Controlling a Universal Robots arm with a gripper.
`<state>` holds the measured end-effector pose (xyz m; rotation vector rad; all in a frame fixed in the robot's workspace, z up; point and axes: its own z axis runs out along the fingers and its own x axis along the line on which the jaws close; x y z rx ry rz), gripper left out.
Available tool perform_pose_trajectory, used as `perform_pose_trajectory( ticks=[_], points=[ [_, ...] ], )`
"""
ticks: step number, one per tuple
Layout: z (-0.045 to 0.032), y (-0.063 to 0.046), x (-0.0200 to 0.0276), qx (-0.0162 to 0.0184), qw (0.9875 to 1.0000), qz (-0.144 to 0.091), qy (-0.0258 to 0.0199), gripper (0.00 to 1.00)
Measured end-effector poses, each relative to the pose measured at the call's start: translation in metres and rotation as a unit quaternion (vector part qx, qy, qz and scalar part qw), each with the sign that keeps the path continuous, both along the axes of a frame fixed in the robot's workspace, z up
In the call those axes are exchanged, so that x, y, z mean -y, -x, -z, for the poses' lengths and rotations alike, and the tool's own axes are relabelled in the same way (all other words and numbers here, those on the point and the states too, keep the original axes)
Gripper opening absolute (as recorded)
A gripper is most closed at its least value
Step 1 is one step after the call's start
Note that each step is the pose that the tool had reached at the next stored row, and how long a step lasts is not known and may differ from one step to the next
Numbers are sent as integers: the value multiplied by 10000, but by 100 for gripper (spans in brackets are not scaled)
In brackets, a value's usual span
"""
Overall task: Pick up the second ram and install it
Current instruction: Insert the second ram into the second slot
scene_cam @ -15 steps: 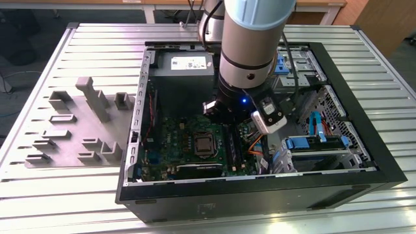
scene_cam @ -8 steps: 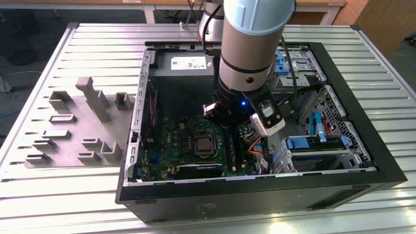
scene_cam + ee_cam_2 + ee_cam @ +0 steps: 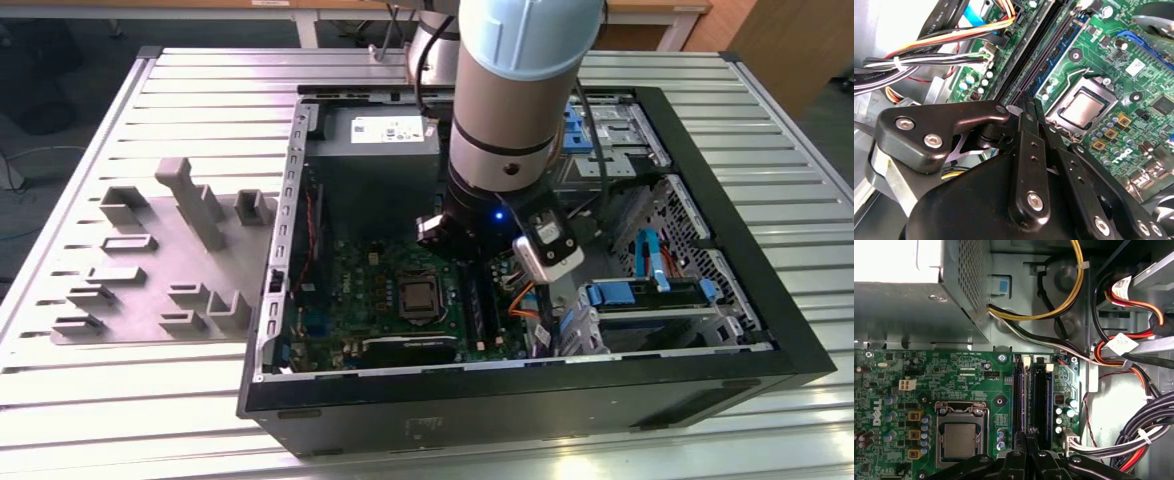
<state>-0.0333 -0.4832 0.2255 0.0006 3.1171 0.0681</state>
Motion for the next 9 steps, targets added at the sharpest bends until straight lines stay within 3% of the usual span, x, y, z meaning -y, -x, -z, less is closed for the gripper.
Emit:
perform_pose_trajectory(
  ticks=[9],
  points=[
    [9,0,13,0,10000,3,0,12]
  ],
)
